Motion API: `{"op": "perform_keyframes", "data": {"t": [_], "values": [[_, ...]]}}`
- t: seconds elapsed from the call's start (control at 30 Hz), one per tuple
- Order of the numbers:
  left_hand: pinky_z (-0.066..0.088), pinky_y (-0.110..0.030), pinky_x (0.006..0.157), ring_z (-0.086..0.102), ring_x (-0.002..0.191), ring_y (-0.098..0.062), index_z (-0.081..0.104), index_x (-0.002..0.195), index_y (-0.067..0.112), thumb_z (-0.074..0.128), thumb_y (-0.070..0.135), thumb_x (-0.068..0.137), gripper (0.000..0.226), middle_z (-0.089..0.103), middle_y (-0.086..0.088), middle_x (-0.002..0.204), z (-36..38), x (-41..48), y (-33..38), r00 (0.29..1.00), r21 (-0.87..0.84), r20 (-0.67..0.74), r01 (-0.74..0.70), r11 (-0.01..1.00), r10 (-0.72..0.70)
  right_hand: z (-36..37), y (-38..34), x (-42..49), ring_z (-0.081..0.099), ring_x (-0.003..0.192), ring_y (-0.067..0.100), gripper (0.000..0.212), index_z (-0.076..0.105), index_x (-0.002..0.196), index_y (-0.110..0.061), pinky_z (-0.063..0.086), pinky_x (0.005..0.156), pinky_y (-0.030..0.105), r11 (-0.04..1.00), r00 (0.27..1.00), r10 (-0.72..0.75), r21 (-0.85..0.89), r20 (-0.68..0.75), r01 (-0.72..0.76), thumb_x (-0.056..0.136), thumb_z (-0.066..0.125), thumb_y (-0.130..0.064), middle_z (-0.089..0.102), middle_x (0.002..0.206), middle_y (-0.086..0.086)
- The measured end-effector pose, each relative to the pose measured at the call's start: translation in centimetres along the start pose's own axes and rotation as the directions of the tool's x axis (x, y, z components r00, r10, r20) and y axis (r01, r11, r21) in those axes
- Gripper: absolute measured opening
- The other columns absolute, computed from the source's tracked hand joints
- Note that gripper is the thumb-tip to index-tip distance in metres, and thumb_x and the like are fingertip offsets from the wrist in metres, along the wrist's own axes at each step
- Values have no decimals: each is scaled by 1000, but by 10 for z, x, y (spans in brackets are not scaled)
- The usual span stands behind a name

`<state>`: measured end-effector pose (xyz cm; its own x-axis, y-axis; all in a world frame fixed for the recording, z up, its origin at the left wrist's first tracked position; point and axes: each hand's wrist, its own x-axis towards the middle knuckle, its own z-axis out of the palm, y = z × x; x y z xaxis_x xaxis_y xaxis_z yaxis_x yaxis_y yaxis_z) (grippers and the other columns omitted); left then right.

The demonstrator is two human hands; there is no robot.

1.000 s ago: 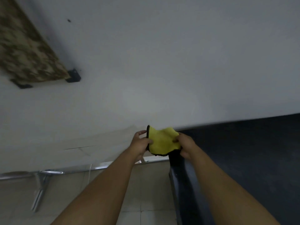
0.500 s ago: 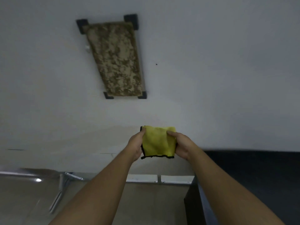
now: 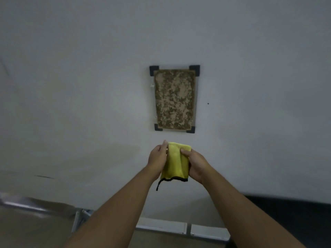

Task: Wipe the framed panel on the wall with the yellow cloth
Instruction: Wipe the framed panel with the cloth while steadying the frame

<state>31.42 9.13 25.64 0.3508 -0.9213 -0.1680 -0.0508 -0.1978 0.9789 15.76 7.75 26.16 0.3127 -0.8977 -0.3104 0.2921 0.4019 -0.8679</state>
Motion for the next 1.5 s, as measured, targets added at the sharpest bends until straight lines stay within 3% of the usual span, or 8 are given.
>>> {"op": "perform_keyframes", "data": {"t": [0.2,0.37,0.47,0.77,1.0,1.17,1.27,1.5], "values": [[65,-48,91,77,102,-22,73,115,18,73,63,90,51,79,-4,108,-43,-9,20,971,67,182,-170,983,156,44,1,-9,69,108,31,22,62,118,-17,57,97,56,949,966,-226,-250,-126,190,98,69,-22,70,121,14],[63,-53,93,76,101,-27,75,109,11,67,45,103,36,79,-8,106,-71,-11,31,947,133,235,-253,958,217,76,5,-20,62,98,16,49,47,130,-34,57,78,38,620,748,-638,-699,-182,358,90,76,-34,57,117,-4],[59,-43,89,72,101,-25,75,113,14,55,45,108,37,77,-5,106,-83,-12,39,935,146,272,-273,951,227,94,8,-23,53,112,8,56,40,144,-48,50,89,32,516,761,-649,-730,7,447,95,64,-41,49,130,-14],[44,-37,79,58,85,-21,69,99,6,46,35,114,40,66,-9,92,-105,-1,66,880,150,316,-414,898,353,123,18,-29,76,98,34,55,66,124,-14,64,82,50,958,972,-229,-191,-63,213,84,80,-48,78,110,13],[44,-25,66,58,76,-11,67,90,18,48,33,113,33,65,1,85,-113,17,87,797,180,382,-561,808,468,122,-19,-19,76,96,42,90,67,119,-5,63,81,52,990,995,-29,-140,-94,15,67,72,-78,76,110,24],[41,-8,56,58,71,-3,67,86,29,55,29,111,28,63,11,79,-105,33,111,766,189,349,-622,760,540,119,-51,-7,78,90,38,76,70,116,-6,64,74,48,980,995,-66,-193,-72,51,68,87,-63,79,102,20],[52,-23,88,61,107,-18,70,120,25,60,29,106,18,67,0,115,-101,51,130,693,370,250,-714,594,676,119,-72,7,75,87,32,56,69,111,-10,63,67,40,904,928,-314,-364,-203,226,74,88,-48,76,100,12],[16,-65,127,-3,162,-41,-5,169,35,76,76,76,130,-9,-13,176,-103,95,189,586,866,291,-497,52,756,118,-117,34,71,81,14,18,69,104,-29,51,61,27,541,658,-748,-654,-87,529,88,73,-35,72,87,-6]]}}
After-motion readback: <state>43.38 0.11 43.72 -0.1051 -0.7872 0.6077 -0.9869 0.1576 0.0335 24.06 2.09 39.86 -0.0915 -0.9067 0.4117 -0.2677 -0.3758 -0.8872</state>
